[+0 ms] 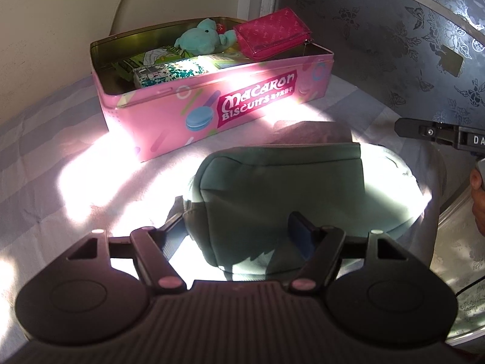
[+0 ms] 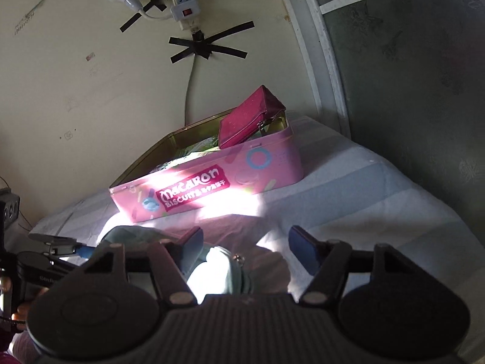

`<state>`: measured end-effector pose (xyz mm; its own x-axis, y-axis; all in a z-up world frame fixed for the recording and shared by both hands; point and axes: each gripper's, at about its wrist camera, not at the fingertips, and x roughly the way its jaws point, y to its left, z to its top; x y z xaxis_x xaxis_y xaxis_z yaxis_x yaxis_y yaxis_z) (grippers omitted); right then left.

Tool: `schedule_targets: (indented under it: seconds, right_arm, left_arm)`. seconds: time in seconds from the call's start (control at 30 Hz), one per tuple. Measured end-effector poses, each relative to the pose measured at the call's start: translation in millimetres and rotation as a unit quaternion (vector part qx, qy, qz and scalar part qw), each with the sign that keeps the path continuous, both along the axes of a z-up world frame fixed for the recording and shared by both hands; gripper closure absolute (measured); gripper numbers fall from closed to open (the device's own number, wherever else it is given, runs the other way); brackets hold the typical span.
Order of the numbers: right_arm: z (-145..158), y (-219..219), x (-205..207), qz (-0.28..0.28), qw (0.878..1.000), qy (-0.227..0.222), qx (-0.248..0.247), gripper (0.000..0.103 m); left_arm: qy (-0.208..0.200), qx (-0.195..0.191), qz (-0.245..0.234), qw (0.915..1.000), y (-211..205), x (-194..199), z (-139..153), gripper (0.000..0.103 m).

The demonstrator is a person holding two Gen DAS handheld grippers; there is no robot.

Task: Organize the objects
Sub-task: 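Lower the left gripper onto the pencil case while the right gripper holds its end, then grasp the pencil case with the left gripper while the right gripper lifts it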

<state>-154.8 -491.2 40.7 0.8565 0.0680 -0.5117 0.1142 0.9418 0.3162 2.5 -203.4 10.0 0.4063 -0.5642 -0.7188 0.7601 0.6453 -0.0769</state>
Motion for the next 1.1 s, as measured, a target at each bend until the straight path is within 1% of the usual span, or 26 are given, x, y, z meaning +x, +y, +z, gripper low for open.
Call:
schedule_targets:
  seconds: [0.07, 0.1, 0.13, 0.17, 0.33, 0.47, 0.53, 0.57, 0.6, 0.67, 0.83, 0.93, 1.03, 1.1]
  right_arm:
    - [-2, 2, 1, 0.009, 1.0, 0.007, -0.004, 0.039]
    - [-5, 4, 0, 0.013, 1.0, 0.013, -0.005, 0.039]
    - [-9, 6, -2, 0.014, 1.0, 0.018, -0.006, 0.039]
    - [-14, 8, -3, 0.013, 1.0, 0.024, -0.005, 0.039]
    - [-39, 15, -17, 0.013, 0.998, 0.044, 0.039, 0.038]
    - [-41, 24, -19, 0.019, 0.998, 0.038, 0.048, 0.038]
    - [-41, 34, -17, 0.032, 0.998, 0.038, 0.038, 0.038]
    - [-42, 38, -16, 0.032, 0.998, 0.037, 0.036, 0.034]
    - [-42, 43, -15, 0.026, 0.999, 0.034, 0.028, 0.033]
    - [-42, 51, -15, 0.019, 0.999, 0.031, 0.006, 0.033]
    - [-43, 55, -14, 0.009, 0.999, 0.029, -0.01, 0.034]
    - [-42, 67, -5, -0.001, 0.998, 0.03, -0.053, 0.036]
    - [-39, 81, 6, -0.001, 0.995, 0.023, -0.102, 0.04]
    - [-39, 85, 14, 0.001, 0.993, 0.02, -0.116, 0.04]
  left_arm:
    - [0.002, 0.0, 0.0, 1.0, 0, 2, 1, 0.027]
    - [0.003, 0.001, 0.001, 1.0, -1, 4, 1, 0.024]
    - [-0.001, 0.005, 0.003, 1.0, -2, 4, 2, 0.019]
    - [-0.01, 0.011, 0.005, 0.9999, -4, 5, 2, 0.017]
    - [-0.042, 0.033, 0.005, 0.9985, -14, 6, 4, 0.012]
    - [-0.07, 0.04, 0.007, 0.9968, -19, 1, 3, 0.012]
    - [-0.079, 0.04, 0.011, 0.996, -20, -1, 2, 0.012]
    - [-0.083, 0.039, 0.015, 0.9957, -20, -3, 1, 0.012]
    - [-0.086, 0.039, 0.02, 0.9953, -21, -4, 1, 0.012]
    - [-0.095, 0.038, 0.021, 0.9945, -22, -8, 1, 0.013]
    - [-0.123, 0.044, 0.02, 0.9912, -24, -19, 1, 0.019]
    - [-0.132, 0.042, 0.026, 0.9901, -22, -21, 0, 0.023]
    - [-0.141, 0.045, 0.035, 0.9884, -19, -22, -1, 0.024]
    - [-0.14, 0.045, 0.04, 0.9883, -16, -21, 0, 0.025]
